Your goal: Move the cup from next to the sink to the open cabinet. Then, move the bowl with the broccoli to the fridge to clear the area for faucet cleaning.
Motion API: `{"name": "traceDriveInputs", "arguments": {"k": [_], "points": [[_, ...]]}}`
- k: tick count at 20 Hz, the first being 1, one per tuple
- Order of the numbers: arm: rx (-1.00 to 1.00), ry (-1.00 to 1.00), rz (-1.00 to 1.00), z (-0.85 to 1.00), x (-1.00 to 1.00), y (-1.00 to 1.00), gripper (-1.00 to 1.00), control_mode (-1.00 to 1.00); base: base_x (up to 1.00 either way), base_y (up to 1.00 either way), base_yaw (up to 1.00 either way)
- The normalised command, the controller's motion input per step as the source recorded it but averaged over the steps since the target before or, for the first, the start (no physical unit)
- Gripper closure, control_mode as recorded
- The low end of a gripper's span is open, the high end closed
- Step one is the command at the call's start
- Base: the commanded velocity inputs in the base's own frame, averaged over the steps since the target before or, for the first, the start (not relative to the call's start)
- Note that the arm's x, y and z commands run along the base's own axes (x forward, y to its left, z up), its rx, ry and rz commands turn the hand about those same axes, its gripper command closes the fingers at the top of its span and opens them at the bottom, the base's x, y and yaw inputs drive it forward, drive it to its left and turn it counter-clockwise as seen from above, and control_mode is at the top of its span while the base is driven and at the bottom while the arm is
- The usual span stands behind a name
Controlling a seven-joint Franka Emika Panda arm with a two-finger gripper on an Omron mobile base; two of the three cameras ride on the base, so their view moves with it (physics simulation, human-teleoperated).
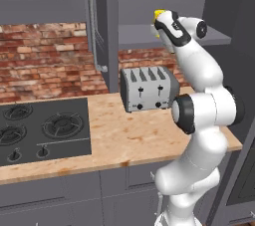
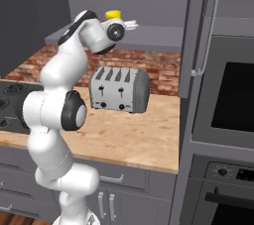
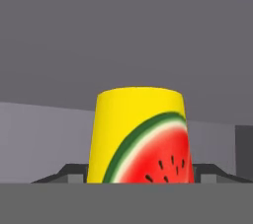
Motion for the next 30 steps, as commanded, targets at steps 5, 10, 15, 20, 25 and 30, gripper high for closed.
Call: {"name": "traceDriveInputs", "arguments": {"k": [5, 10, 15, 20, 25, 30], "points": [[0.00, 0.04, -0.09, -0.11, 0.43, 0.00, 1.00, -1.00, 0.00, 0.00, 0.00], [0.00, 0.07, -0.05, -0.38, 0.36, 0.00, 1.00, -1.00, 0.00, 0.00, 0.00], [0.00, 0.02, -0.06, -0.08, 0.45, 0.00, 1.00, -1.00, 0.00, 0.00, 0.00], [0.00, 0.00, -0.01, 0.00, 0.17, 0.00, -1.00, -1.00, 0.00, 0.00, 0.00], [0.00, -0.13, 0.00, 0.00, -0.55, 0.00, -1.00, -1.00, 0.00, 0.00, 0.00], [0.00, -0.23, 0.00, 0.00, -1.00, 0.00, -1.00, -1.00, 0.00, 0.00, 0.00]]}}
